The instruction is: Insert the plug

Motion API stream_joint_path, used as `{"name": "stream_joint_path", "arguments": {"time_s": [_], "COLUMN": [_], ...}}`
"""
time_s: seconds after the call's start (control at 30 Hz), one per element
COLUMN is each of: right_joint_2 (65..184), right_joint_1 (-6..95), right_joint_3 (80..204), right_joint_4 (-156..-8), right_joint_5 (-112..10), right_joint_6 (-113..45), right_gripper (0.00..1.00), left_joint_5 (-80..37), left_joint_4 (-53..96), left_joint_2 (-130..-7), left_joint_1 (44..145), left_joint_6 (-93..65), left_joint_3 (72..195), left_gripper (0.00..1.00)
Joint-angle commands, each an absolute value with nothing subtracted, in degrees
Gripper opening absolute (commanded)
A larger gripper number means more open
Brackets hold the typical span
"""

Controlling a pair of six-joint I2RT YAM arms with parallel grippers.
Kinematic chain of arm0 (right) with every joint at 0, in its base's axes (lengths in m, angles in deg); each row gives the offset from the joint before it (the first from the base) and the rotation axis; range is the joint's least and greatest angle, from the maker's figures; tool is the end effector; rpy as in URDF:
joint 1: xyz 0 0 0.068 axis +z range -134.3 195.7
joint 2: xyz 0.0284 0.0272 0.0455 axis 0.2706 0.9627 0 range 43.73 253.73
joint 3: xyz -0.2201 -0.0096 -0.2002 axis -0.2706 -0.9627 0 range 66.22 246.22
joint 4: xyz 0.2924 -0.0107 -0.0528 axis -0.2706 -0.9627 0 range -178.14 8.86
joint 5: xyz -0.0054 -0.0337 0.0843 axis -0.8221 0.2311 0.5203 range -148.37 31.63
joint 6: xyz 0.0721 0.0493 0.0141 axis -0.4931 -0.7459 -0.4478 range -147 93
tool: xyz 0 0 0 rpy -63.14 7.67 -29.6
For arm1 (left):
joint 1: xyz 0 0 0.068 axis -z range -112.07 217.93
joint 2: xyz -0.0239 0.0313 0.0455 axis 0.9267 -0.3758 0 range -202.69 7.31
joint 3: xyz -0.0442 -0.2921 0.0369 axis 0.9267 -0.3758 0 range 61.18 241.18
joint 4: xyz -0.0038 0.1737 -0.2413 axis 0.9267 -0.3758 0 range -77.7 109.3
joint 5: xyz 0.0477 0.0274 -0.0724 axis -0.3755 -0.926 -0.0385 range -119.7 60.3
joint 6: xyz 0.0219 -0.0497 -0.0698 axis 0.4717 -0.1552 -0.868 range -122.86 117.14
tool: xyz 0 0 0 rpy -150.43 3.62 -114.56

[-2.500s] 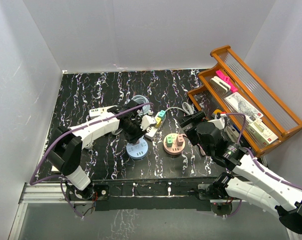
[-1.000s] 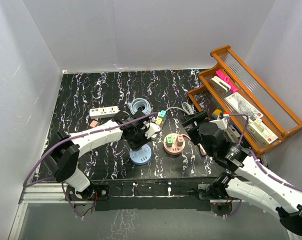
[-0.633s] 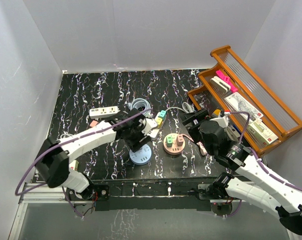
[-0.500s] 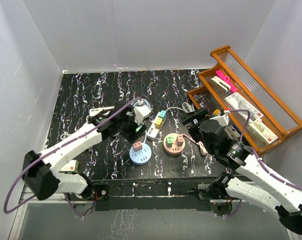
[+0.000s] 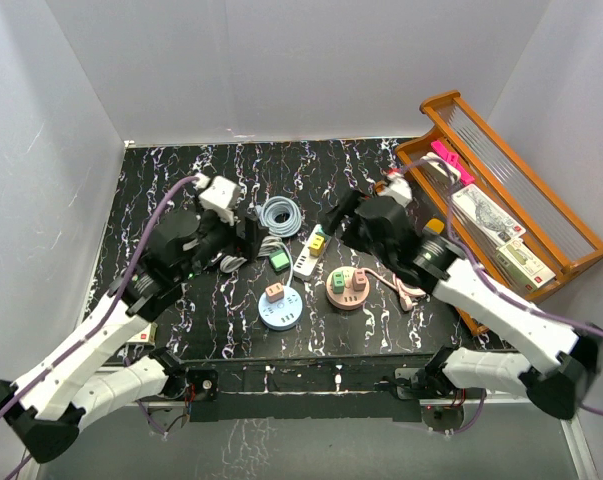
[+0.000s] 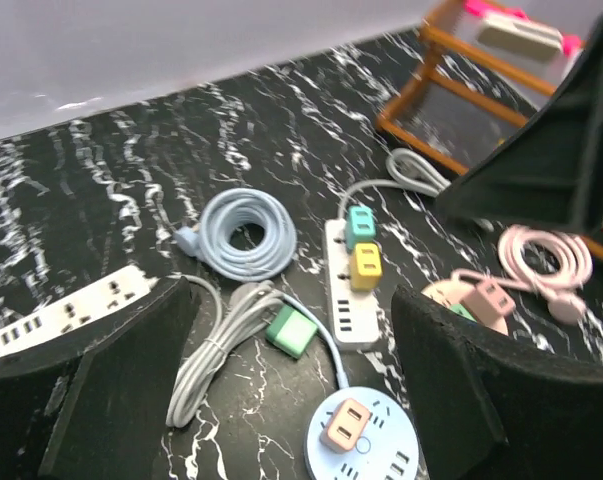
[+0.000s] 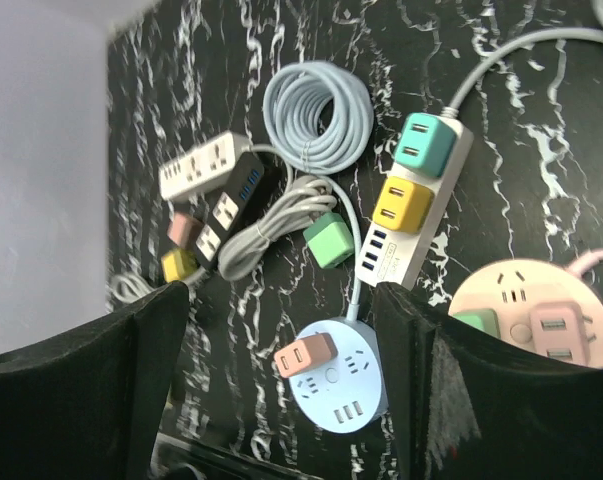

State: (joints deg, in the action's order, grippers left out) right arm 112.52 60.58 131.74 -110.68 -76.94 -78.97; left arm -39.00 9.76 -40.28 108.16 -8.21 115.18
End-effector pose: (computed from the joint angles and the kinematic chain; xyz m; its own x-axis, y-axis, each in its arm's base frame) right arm 0.2486 0.2123 0.3467 -0.6141 0.4422 -0.6537 0.0071 0.8313 0.5557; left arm 0.1995 -0.1522 0.4103 -0.0895 -0.0449 -0.9950 0.5080 0.8572 -0.0844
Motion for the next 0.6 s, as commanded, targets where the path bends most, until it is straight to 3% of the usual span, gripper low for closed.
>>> {"name": "stream_joint_path", "arguments": {"time_s": [0.0,0.33,0.43,0.57], "right_joint_2": [124.3,148.75,156.03,163.99], "right_joint_1": [60.94,65.46,66.71,69.01], "right_joint_3": [139.65,154.41,159.45,167.5], "right_joint_4": [-112.33,-116.22,-119.36,-126.71], "right_joint_5": [-68.22,-69.62,-70.5,-78.41], "right_joint_6": [-66.1,-59.92,-58.05,-56.18], "right_gripper": [0.68,0.62,0.51,0.47], "left_joint_5": [-53.64,-61.18,-61.5,-61.7], "left_joint_4": [14.03,15.25,13.6,11.78], "left_joint_2": [-34.66,-23.88,-24.71,-26.19], "left_joint_1": [107.96,107.92,107.91,107.9], "left_joint_6": [-13.88,-9.57,-9.11,-8.96], "left_joint_3": [113.19,111.06,111.89,112.85], "left_gripper": [0.79,0.79,0.79,0.79]}}
